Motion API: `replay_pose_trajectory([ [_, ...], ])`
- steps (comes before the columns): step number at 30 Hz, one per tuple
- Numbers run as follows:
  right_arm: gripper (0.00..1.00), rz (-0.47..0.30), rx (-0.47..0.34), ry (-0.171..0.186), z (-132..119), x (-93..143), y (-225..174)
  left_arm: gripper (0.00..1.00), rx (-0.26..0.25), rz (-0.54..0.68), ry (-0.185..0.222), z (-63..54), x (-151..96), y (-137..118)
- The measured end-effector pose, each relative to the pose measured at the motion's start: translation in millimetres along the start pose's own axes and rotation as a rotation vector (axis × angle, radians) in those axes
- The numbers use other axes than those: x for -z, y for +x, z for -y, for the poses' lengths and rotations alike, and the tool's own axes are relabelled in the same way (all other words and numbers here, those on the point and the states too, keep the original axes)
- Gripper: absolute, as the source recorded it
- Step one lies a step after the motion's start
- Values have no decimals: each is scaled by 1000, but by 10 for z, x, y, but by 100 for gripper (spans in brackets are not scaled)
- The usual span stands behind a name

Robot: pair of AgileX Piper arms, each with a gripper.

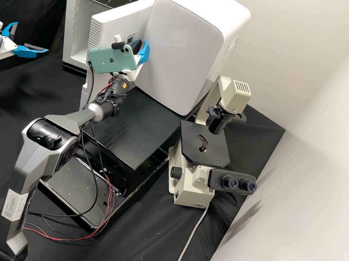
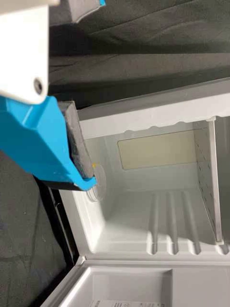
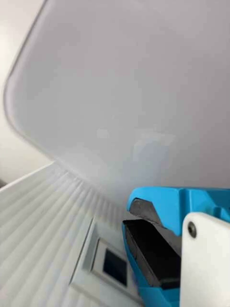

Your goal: Close the incubator door

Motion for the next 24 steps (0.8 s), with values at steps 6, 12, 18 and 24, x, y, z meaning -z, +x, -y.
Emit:
replay_pose_trajectory([
  [6,0,-26,2,-10,-9,110,68,100,0,0,0,0,0,0],
  [12,0,-41,26,-18,0,232,127,100,0,0,0,0,0,0],
  [18,0,-65,44,-41,-27,348,203,100,0,0,0,0,0,0],
  [24,0,-98,22,-57,-46,396,349,100,0,0,0,0,0,0],
])
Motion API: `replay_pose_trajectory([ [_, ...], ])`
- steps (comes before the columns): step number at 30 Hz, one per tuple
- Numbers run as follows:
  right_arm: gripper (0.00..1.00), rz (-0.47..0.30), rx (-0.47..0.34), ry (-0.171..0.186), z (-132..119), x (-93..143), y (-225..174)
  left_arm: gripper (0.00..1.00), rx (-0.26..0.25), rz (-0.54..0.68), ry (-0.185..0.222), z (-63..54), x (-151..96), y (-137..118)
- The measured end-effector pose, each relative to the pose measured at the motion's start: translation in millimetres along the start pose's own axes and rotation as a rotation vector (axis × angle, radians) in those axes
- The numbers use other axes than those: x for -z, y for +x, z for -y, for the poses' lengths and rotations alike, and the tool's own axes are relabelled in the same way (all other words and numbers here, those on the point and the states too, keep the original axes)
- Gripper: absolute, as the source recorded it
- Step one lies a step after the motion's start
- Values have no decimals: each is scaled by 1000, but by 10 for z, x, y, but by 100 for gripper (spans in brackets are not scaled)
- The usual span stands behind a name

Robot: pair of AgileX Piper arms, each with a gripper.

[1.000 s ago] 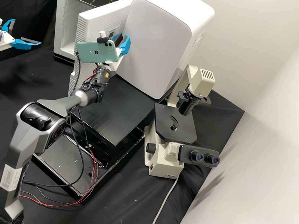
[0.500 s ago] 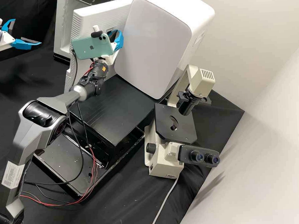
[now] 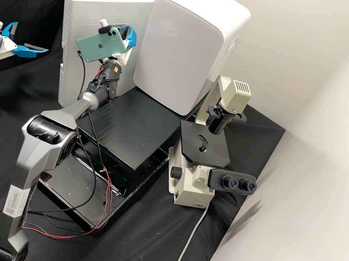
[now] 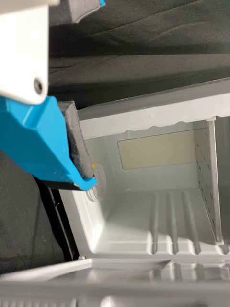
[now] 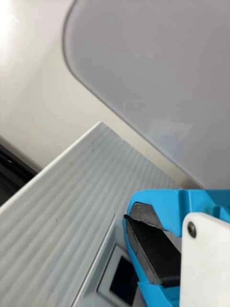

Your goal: Close the incubator door

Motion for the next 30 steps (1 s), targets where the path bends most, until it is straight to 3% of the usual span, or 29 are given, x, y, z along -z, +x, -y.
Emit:
replay_pose_trajectory([
  [10,0,-4,-6,14,-28,-32,206,100,0,0,0,0,0,0],
  [18,0,-36,-48,24,-175,96,284,100,0,0,0,0,0,0],
  [30,0,-59,-35,34,-270,168,453,100,0,0,0,0,0,0],
])
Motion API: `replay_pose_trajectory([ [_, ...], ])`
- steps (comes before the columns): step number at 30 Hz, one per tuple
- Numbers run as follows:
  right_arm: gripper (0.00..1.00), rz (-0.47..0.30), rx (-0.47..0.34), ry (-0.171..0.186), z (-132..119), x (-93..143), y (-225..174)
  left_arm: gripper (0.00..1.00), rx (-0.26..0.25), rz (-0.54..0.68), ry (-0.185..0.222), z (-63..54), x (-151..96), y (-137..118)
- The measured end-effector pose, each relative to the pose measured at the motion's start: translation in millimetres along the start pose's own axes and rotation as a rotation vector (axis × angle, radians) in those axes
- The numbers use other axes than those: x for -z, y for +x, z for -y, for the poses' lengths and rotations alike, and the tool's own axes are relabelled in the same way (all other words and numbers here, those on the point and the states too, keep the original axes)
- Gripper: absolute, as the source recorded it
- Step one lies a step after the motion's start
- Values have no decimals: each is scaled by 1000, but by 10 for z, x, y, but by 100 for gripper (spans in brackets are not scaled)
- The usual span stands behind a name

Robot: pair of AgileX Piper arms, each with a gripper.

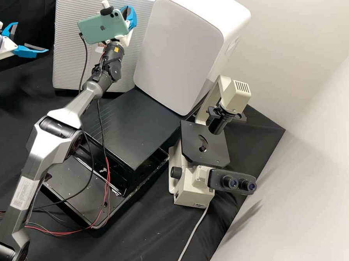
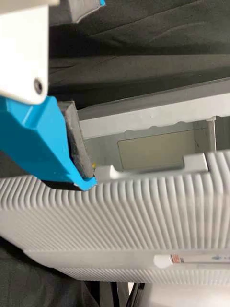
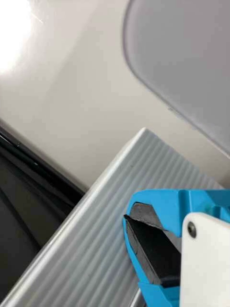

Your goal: Close the incubator door

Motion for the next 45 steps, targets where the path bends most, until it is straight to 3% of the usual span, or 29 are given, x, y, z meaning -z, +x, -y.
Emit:
replay_pose_trajectory([
  [4,0,-2,10,7,-61,56,74,100,0,0,0,0,0,0],
  [11,0,-34,-14,-43,-140,280,145,100,0,0,0,0,0,0],
  [19,0,-77,-69,-36,-246,493,176,100,0,0,0,0,0,0],
  [31,0,-99,-61,-27,-207,633,188,100,0,0,0,0,0,0],
  [33,0,-95,-33,-23,-159,625,179,100,0,0,0,0,0,0],
  [35,0,-85,6,8,-96,605,151,100,0,0,0,0,0,0],
  [36,0,-82,16,40,-78,603,131,100,0,0,0,0,0,0],
  [39,0,-62,32,55,-79,575,29,100,0,0,0,0,0,0],
  [40,100,-57,34,62,-83,570,-18,100,0,0,0,0,0,0],
  [41,100,-46,41,85,-52,549,-63,100,0,0,0,0,0,0],
  [45,100,-27,14,96,-141,529,-290,100,0,0,0,0,0,0],
])
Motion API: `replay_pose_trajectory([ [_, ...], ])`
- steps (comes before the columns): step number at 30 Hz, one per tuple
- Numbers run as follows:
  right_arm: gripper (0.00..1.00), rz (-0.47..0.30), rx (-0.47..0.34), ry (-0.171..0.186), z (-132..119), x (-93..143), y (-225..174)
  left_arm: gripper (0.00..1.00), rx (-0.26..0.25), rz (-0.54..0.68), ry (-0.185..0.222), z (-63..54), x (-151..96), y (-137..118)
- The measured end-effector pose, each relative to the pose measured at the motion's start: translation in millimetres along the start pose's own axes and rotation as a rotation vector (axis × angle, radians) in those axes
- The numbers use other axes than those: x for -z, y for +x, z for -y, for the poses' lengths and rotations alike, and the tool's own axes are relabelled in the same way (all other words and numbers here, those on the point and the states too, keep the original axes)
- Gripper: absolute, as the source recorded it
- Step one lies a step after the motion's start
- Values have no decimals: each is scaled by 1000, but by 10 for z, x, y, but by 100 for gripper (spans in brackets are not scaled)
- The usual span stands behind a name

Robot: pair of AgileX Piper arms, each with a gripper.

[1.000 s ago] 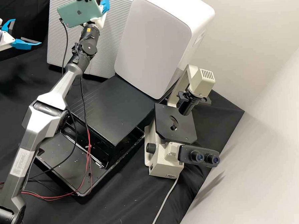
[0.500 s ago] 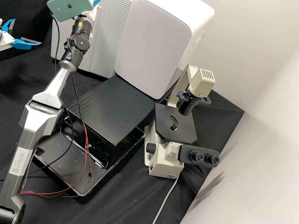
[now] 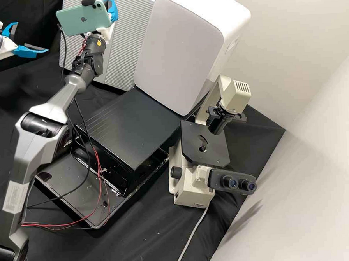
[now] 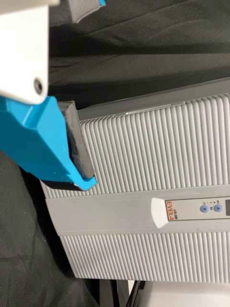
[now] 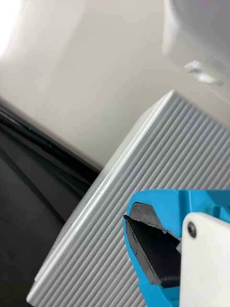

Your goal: Close the incubator door

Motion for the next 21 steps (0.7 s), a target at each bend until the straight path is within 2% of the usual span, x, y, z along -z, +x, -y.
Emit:
replay_pose_trajectory([
  [1,100,7,-9,12,-31,-6,-77,100,0,0,0,0,0,0],
  [7,100,32,-94,36,-160,5,-421,100,0,0,0,0,0,0],
  [10,100,60,-157,35,-189,3,-623,100,0,0,0,0,0,0],
  [16,100,58,-264,25,-182,-44,-1037,100,0,0,0,0,0,0],
  [18,100,47,-292,51,-170,-96,-1180,100,0,0,0,0,0,0],
  [19,100,36,-318,81,-170,-147,-1284,100,0,0,0,0,0,0],
  [21,100,28,-329,114,-142,-213,-1442,100,0,0,0,0,0,0],
])
